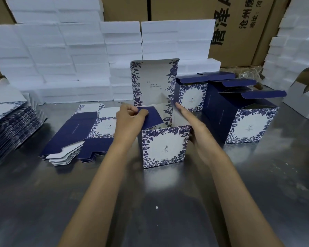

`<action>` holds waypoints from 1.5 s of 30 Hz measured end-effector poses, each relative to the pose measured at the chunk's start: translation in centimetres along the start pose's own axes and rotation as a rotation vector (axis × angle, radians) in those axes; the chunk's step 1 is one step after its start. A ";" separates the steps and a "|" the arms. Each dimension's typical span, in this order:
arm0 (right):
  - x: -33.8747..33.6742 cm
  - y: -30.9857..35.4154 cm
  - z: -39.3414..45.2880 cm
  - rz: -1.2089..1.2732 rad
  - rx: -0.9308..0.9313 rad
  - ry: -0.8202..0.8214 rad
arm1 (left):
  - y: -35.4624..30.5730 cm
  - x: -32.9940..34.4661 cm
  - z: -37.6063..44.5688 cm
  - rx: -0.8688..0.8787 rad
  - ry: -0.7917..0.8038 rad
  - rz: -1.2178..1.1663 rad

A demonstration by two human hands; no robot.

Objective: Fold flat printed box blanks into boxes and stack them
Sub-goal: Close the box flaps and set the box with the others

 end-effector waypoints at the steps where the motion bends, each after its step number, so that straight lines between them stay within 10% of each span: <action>1: 0.0 -0.1 0.0 -0.008 0.007 -0.020 | 0.2 0.2 -0.2 -0.035 0.019 -0.086; 5: -0.3 0.0 -0.2 -0.024 0.045 -0.112 | 1.2 0.3 -1.4 -0.055 0.103 -0.386; 45: -1.7 4.3 1.6 -0.494 0.145 0.071 | 2.3 -1.1 -1.6 -0.006 0.183 -0.548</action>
Point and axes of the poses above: each hand's wrist, its own z-axis towards the middle knuckle, its own x-axis out of the palm, y = z × x, the point moved 1 cm from there along z, towards the middle knuckle, and after that the axes turned 3 degrees about x, right-handed, at the moved point
